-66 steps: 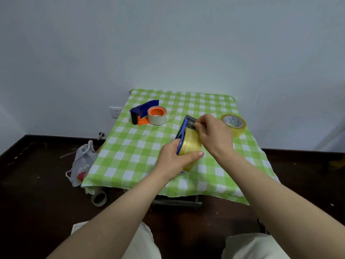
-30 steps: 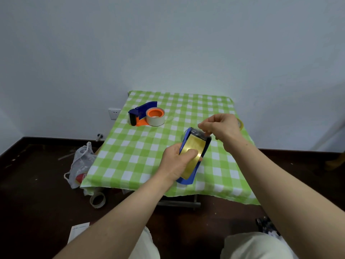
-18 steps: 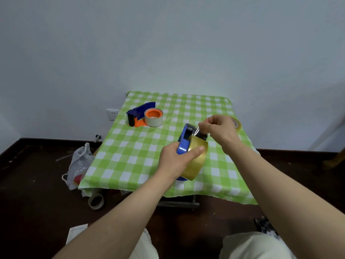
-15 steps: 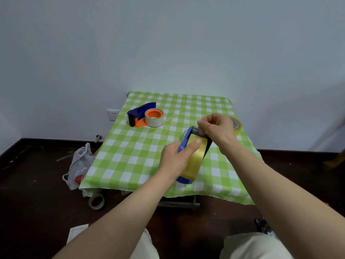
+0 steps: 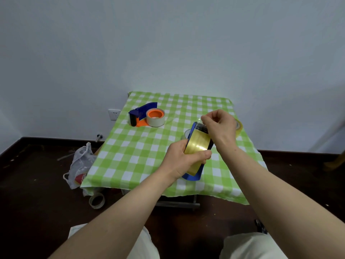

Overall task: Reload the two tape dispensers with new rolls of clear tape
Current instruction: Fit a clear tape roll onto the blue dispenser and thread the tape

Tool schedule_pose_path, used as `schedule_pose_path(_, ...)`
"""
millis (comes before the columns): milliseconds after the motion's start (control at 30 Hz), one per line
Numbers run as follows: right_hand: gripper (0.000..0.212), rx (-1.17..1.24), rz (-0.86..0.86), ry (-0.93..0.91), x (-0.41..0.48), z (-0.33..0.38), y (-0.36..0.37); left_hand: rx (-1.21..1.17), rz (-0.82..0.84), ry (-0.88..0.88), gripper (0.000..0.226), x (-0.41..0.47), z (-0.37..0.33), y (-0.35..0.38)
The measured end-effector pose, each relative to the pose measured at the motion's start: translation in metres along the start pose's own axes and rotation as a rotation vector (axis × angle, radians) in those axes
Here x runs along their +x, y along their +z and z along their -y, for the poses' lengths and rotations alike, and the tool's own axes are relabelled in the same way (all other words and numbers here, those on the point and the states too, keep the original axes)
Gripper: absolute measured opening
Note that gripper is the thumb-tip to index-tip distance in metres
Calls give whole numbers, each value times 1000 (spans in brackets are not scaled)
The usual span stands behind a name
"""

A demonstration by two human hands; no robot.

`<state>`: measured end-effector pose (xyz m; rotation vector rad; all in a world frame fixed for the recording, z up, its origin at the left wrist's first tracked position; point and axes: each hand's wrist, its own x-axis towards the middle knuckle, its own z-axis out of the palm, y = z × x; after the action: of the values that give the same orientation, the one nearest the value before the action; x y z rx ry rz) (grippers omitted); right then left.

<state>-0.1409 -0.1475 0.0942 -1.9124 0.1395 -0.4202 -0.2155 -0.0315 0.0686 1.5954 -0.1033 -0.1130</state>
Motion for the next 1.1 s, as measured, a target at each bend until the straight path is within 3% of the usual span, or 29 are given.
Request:
schedule_pose_path(133, 7, -63, 12, 17, 1, -3, -2, -29, -33, 26, 11, -1, 0, 0)
schedule_pose_path(367, 8, -119, -9, 13, -3, -9, -1, -60, -156, 27, 17, -2, 0, 7)
schedule_pose_path(667, 13, -115, -197, -258, -14, -8, -1, -60, -201, 23, 24, 3, -9, 4)
schedule_pose_path(833, 13, -132, -229, -316, -17, -9, 2, -44, -222, 4, 25, 5, -7, 6)
schedule_pose_path(967, 8, -24, -189, -131, -13, -9, -3, 43, -231, -5, 30, 5, -5, 8)
schedule_pose_path(1100, 8, 15, -129, 70, -1, -10, -11, 221, -323, 27, 70, 3, 2, 11)
